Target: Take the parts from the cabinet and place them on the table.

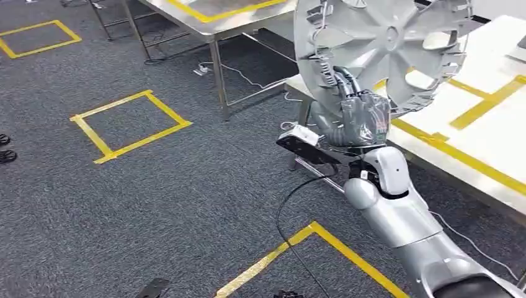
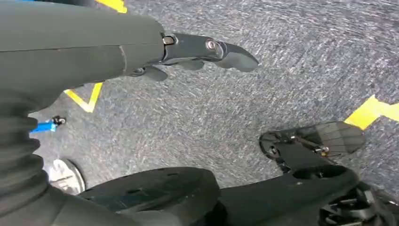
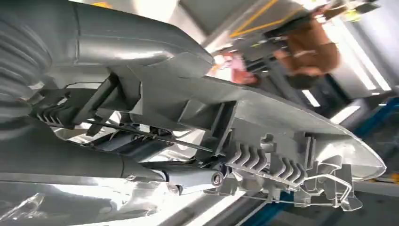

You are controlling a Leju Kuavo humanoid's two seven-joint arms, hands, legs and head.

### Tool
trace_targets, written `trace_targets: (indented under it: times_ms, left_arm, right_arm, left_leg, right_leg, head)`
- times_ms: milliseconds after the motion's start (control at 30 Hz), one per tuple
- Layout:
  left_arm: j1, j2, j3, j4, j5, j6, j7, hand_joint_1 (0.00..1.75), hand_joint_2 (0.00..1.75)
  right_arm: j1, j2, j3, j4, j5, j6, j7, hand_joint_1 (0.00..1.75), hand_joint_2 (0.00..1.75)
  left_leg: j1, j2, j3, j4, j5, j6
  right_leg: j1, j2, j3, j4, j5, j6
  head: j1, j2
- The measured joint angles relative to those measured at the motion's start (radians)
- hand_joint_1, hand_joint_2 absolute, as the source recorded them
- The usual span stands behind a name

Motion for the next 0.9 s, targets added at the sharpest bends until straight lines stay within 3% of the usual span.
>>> trace_targets:
  times_ms: [67, 100, 133, 167, 267, 300, 333, 367, 433, 467, 500, 567, 600, 633, 667, 767, 800, 833, 867, 900]
  left_arm:
    - [-0.001, -0.002, 0.0, 0.0, 0.0, 0.0, 0.0, 0.0, 1.75]
    - [-0.001, -0.003, 0.0, 0.0, 0.0, 0.0, 0.0, 0.0, 1.75]
    - [0.0, -0.002, 0.0, 0.0, 0.0, 0.0, 0.0, 0.0, 1.75]
    - [0.0, -0.002, 0.0, 0.0, -0.001, 0.0, 0.0, 0.0, 1.75]
    - [-0.002, -0.002, 0.0, 0.0, -0.001, 0.0, 0.0, 0.0, 1.75]
    - [-0.006, -0.003, 0.0, 0.0, -0.001, 0.0, 0.0, 0.0, 1.75]
    - [-0.007, -0.003, 0.0, 0.0, -0.001, 0.0, 0.0, 0.0, 1.75]
    - [-0.007, -0.003, 0.0, 0.0, -0.001, 0.0, 0.0, 0.0, 1.75]
    - [-0.005, -0.003, 0.0, 0.0, -0.001, -0.001, 0.0, 0.0, 1.75]
    - [-0.003, -0.003, 0.0, 0.0, -0.001, -0.001, 0.0, 0.0, 1.75]
    - [-0.004, -0.003, 0.0, 0.0, -0.001, -0.001, 0.0, 0.0, 1.75]
    - [-0.006, -0.002, 0.0, 0.0, -0.001, -0.001, 0.0, 0.0, 1.75]
    - [-0.006, -0.002, 0.0, 0.0, -0.002, -0.001, 0.0, 0.0, 1.75]
    - [-0.006, -0.002, 0.0, 0.0, -0.002, -0.001, 0.0, 0.0, 1.75]
    - [-0.006, -0.005, 0.0, 0.0, -0.002, -0.002, 0.0, 0.0, 1.75]
    - [-0.005, -0.003, 0.0, 0.0, -0.003, -0.002, 0.004, 0.0, 1.75]
    - [-0.007, -0.005, 0.0, 0.0, -0.004, -0.002, 0.004, 0.0, 1.75]
    - [-0.009, -0.004, 0.0, 0.0, -0.004, -0.002, 0.004, 0.0, 1.75]
    - [-0.009, -0.005, 0.0, 0.0, -0.004, -0.002, 0.004, 0.0, 1.75]
    - [-0.007, -0.005, 0.0, 0.0, -0.004, -0.002, 0.004, 0.0, 1.75]
  right_arm:
    - [0.002, -0.003, -0.006, -0.002, 0.0, 0.0, 0.001, 1.75, 1.75]
    - [0.001, -0.006, -0.01, -0.006, 0.0, 0.0, 0.002, 1.75, 1.75]
    - [0.0, -0.007, -0.011, -0.01, 0.0, -0.002, 0.002, 1.75, 1.75]
    - [0.001, -0.007, -0.011, -0.015, 0.001, -0.004, 0.002, 1.75, 1.75]
    - [0.003, -0.011, -0.019, -0.018, 0.001, -0.005, 0.002, 1.75, 1.75]
    - [0.007, -0.011, -0.021, -0.022, 0.001, -0.005, 0.002, 1.75, 1.75]
    - [0.007, -0.013, -0.026, -0.026, 0.0, -0.005, 0.003, 1.75, 1.75]
    - [0.007, -0.013, -0.026, -0.026, 0.001, -0.006, 0.003, 1.75, 1.75]
    - [0.009, -0.013, -0.026, -0.026, 0.002, -0.006, 0.002, 1.75, 1.75]
    - [0.012, -0.013, -0.025, -0.026, 0.002, -0.006, 0.002, 1.75, 1.75]
    - [0.015, -0.013, -0.026, -0.026, 0.002, -0.006, 0.002, 1.75, 1.75]
    - [0.018, -0.013, -0.026, -0.026, 0.002, -0.006, 0.003, 1.75, 1.75]
    - [0.017, -0.013, -0.026, -0.027, 0.002, -0.006, 0.002, 1.75, 1.75]
    - [0.016, -0.013, -0.026, -0.029, 0.003, -0.007, 0.002, 1.75, 1.75]
    - [0.014, -0.013, -0.027, -0.029, 0.003, -0.008, 0.003, 1.75, 1.75]
    - [0.024, -0.016, -0.032, -0.032, 0.005, -0.011, 0.002, 1.75, 1.75]
    - [0.026, -0.018, -0.034, -0.033, 0.005, -0.011, 0.002, 1.75, 1.75]
    - [0.027, -0.019, -0.035, -0.035, 0.005, -0.011, 0.002, 1.75, 1.75]
    - [0.027, -0.019, -0.035, -0.035, 0.005, -0.011, 0.002, 1.75, 1.75]
    - [0.026, -0.019, -0.034, -0.035, 0.006, -0.011, 0.001, 1.75, 1.75]
  left_leg:
    - [0.0, 0.016, 0.004, 0.0, -0.003, -0.004]
    - [-0.001, 0.025, 0.007, 0.001, -0.006, -0.009]
    - [-0.009, 0.03, 0.009, 0.002, -0.01, -0.015]
    - [-0.013, 0.038, 0.011, 0.003, -0.013, -0.02]
    - [-0.011, 0.07, 0.02, -0.004, -0.013, -0.032]
    - [-0.006, 0.055, 0.02, 0.001, -0.024, -0.042]
    - [-0.005, 0.017, 0.008, 0.032, -0.047, -0.044]
    - [-0.005, -0.004, -0.022, 0.096, -0.082, -0.045]
    - [-0.004, -0.016, -0.106, 0.262, -0.149, -0.048]
    - [-0.004, -0.017, -0.136, 0.311, -0.157, -0.047]
    - [-0.004, -0.018, -0.139, 0.305, -0.138, -0.046]
    - [-0.003, -0.023, -0.09, 0.192, -0.057, -0.042]
    - [0.0, -0.04, -0.048, 0.11, -0.016, -0.041]
    - [0.007, -0.093, -0.013, 0.039, 0.006, -0.043]
    - [0.014, -0.109, -0.001, -0.001, -0.007, -0.04]
    - [0.001, -0.087, -0.003, 0.008, -0.004, -0.023]
    - [0.008, -0.073, 0.0, -0.002, 0.003, -0.012]
    - [0.006, -0.063, 0.001, -0.004, 0.004, -0.006]
    - [0.004, -0.055, 0.001, -0.004, 0.003, 0.0]
    - [0.001, -0.044, 0.002, -0.003, 0.001, 0.002]
  right_leg:
    - [0.0, -0.014, 0.079, -0.142, 0.068, -0.002]
    - [0.002, -0.046, 0.134, -0.237, 0.101, -0.005]
    - [0.014, -0.093, 0.158, -0.282, 0.092, -0.008]
    - [0.01, -0.07, 0.162, -0.285, 0.101, -0.019]
    - [0.013, -0.036, 0.156, -0.286, 0.104, -0.032]
    - [0.004, -0.026, 0.161, -0.29, 0.107, -0.038]
    - [0.001, -0.016, 0.161, -0.29, 0.107, -0.042]
    - [0.0, -0.01, 0.161, -0.291, 0.107, -0.047]
    - [0.0, 0.013, 0.161, -0.291, 0.107, -0.052]
    - [0.001, 0.027, 0.161, -0.291, 0.107, -0.052]
    - [0.001, 0.041, 0.161, -0.291, 0.107, -0.051]
    - [-0.002, 0.065, 0.161, -0.29, 0.11, -0.047]
    - [-0.004, 0.078, 0.161, -0.29, 0.111, -0.044]
    - [-0.005, 0.088, 0.157, -0.29, 0.112, -0.038]
    - [0.001, 0.1, 0.147, -0.278, 0.111, -0.031]
    - [-0.011, 0.127, 0.144, -0.299, 0.124, -0.006]
    - [-0.012, 0.128, 0.139, -0.297, 0.124, -0.002]
    - [-0.003, 0.068, 0.127, -0.276, 0.106, -0.003]
    - [-0.001, 0.033, 0.101, -0.219, 0.07, -0.003]
    - [-0.001, 0.016, 0.065, -0.141, 0.032, -0.001]
  head:
    - [0.0, 0.0]
    - [0.001, 0.0]
    - [0.002, 0.0]
    - [-0.007, 0.0]
    - [-0.005, 0.0]
    - [-0.006, 0.0]
    - [-0.008, 0.0]
    - [-0.012, 0.0]
    - [-0.016, 0.0]
    - [-0.016, 0.0]
    - [-0.016, 0.0]
    - [-0.016, 0.0]
    - [-0.017, 0.0]
    - [-0.016, 0.0]
    - [-0.017, 0.0]
    - [-0.019, 0.0]
    - [-0.019, 0.0]
    - [-0.014, 0.0]
    - [-0.004, 0.0]
    - [-0.004, 0.0]
